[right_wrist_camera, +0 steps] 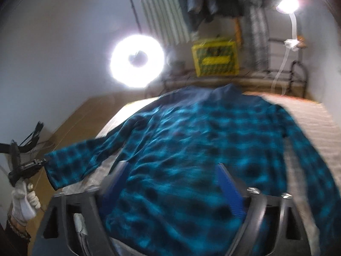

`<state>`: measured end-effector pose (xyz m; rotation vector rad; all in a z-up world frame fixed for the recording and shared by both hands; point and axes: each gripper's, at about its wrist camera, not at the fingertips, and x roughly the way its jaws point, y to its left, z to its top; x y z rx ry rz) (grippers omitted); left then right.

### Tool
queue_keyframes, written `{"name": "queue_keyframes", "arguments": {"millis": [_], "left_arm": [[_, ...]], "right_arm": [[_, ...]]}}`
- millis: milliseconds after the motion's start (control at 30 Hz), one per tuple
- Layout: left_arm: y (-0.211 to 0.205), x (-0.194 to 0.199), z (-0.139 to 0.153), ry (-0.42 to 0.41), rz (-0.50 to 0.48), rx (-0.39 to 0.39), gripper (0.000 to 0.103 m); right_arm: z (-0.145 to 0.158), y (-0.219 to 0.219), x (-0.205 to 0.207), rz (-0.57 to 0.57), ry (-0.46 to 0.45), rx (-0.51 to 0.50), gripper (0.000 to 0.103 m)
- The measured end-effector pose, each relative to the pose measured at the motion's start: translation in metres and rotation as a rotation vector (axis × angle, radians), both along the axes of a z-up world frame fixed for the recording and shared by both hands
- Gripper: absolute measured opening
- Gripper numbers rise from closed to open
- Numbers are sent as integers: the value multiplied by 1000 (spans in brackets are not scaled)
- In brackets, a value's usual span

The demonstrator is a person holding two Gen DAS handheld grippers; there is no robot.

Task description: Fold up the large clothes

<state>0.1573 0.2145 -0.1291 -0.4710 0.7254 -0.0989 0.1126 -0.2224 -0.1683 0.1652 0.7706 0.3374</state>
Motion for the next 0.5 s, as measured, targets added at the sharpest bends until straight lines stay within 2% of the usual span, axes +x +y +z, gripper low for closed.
{"name": "queue_keyframes", "arguments": {"millis": [33, 133, 233, 333, 500], "left_arm": [[-18, -4, 8, -16, -41, 13, 8], [-64, -16, 22, -44, -159, 19, 8], [-105, -26, 23, -34, -268, -9, 8], [-140, -36, 18, -3, -359, -16, 7], [-171, -56, 8, 52, -430, -40, 7]], "right_arm": [[-5, 4, 10, 19, 18, 14, 64], [-25, 16, 52, 80, 93, 107, 55], [-40, 31, 88, 126, 139, 187, 55], [-50, 48, 117, 174, 171, 225, 55], [-64, 80, 170, 223, 231, 270, 55]]}}
